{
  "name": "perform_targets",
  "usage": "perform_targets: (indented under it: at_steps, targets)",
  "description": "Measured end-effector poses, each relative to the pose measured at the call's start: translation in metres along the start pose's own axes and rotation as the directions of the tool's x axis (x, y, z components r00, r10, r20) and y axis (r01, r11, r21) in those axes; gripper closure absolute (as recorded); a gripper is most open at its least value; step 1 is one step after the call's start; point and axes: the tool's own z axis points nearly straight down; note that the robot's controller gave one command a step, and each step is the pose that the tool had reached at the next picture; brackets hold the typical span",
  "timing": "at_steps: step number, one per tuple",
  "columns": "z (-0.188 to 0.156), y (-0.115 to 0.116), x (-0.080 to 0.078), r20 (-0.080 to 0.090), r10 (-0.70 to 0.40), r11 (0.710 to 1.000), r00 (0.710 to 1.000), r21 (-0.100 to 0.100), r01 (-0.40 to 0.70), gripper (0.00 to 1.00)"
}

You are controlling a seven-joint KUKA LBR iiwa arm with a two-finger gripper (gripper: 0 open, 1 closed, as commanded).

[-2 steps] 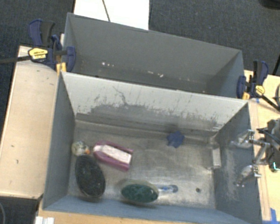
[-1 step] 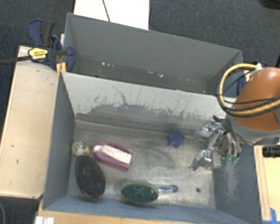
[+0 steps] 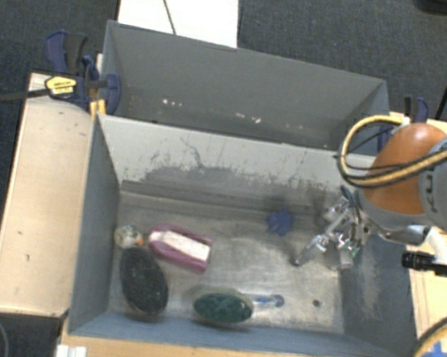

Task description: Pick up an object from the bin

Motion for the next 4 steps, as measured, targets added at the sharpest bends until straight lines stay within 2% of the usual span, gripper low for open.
perform_targets:
  at_steps: [1,2,3,4]
  targets:
    - [-0.001,0.026,0.013,0.002,0.093,0.996,0.996,0.000,-0.093,0.00]
    - [-0.042,0.040,0.025,0.003,-0.085,0.996,0.996,-0.001,0.085,0.00]
    - [-0.008,0.069,0.044,-0.001,0.027,1.000,1.000,-0.001,-0.027,0.00]
    - [-0.002,0.064,0.043,0.003,0.060,0.998,0.998,-0.003,-0.060,0.00]
